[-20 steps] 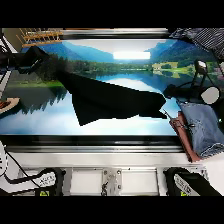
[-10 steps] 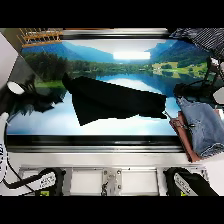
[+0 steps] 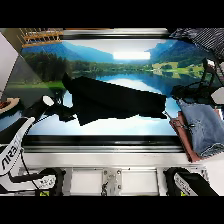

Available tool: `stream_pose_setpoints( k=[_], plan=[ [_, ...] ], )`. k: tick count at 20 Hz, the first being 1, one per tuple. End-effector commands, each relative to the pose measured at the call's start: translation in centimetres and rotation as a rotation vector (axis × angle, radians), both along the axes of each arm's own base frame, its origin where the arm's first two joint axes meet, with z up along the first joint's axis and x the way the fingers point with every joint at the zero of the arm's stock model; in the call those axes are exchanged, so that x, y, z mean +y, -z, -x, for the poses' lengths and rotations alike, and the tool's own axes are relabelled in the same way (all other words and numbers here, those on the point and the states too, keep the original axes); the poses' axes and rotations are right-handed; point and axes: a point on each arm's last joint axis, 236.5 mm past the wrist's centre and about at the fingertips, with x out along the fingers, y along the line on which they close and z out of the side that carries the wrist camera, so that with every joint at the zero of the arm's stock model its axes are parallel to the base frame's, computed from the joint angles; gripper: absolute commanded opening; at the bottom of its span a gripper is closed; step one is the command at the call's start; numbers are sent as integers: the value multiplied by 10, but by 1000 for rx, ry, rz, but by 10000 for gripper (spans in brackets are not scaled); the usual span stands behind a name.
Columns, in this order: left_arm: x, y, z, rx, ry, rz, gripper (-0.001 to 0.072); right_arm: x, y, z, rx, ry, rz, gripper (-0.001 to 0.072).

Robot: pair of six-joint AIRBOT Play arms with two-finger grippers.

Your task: Fold the clothes and pants, and hang the long-sleeved shirts on hangers.

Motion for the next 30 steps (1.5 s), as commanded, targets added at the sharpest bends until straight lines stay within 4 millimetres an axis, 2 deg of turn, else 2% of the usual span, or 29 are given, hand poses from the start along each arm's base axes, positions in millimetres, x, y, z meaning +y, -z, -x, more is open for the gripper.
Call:
stream_pose_setpoints(
  k=[1,2,3,4,5,7,10,11,12,13,15,17,20,23,25,26,27,28,29,30],
  plan=[
    [-26,15,-1,55,67,9,613,1,0,1,4,-2,-1,351],
    [-30,17,-1,67,81,11,612,1,0,1,4,-2,-1,351],
    [-33,17,-1,75,84,13,577,1,0,1,4,-3,-1,351],
    [-33,16,-2,75,86,15,243,1,1,1,4,-3,-1,351],
    [-32,12,-6,60,87,15,16,1,1,1,5,-4,1,352],
    [-20,-7,-18,5,72,12,6,1,4,4,13,-40,26,351],
    [13,-49,-33,-108,29,7,6,0,35,19,91,-65,46,355],
    [24,-61,-34,-136,22,4,6,0,52,24,129,-64,41,417],
    [33,-71,-34,-156,16,2,6,1,72,32,180,-65,35,531],
    [40,-77,-34,-166,4,1,6,2,95,39,237,-64,23,555],
    [49,-85,-35,-182,-15,-2,6,13,134,44,307,-44,-48,554],
    [50,-84,-34,-181,-19,-2,6,31,160,38,334,2,-167,554],
    [48,-84,-37,-190,-16,-4,6,71,178,24,328,-56,-322,554],
    [48,-84,-37,-193,-18,-5,6,94,184,17,312,-94,-382,550],
    [48,-84,-37,-193,-18,-6,6,98,185,18,311,-108,-379,436],
    [48,-84,-37,-193,-18,-5,6,98,184,17,309,-110,-377,287],
    [48,-85,-37,-193,-18,-5,6,97,181,16,294,-129,-364,77],
    [49,-87,-38,-197,-19,-5,6,95,173,13,265,-152,-348,14],
    [53,-95,-40,-214,-26,-7,6,93,160,7,232,-166,-336,14],
    [60,-114,-47,-255,-36,-11,6,89,135,-1,176,-195,-310,13]
  ],
)
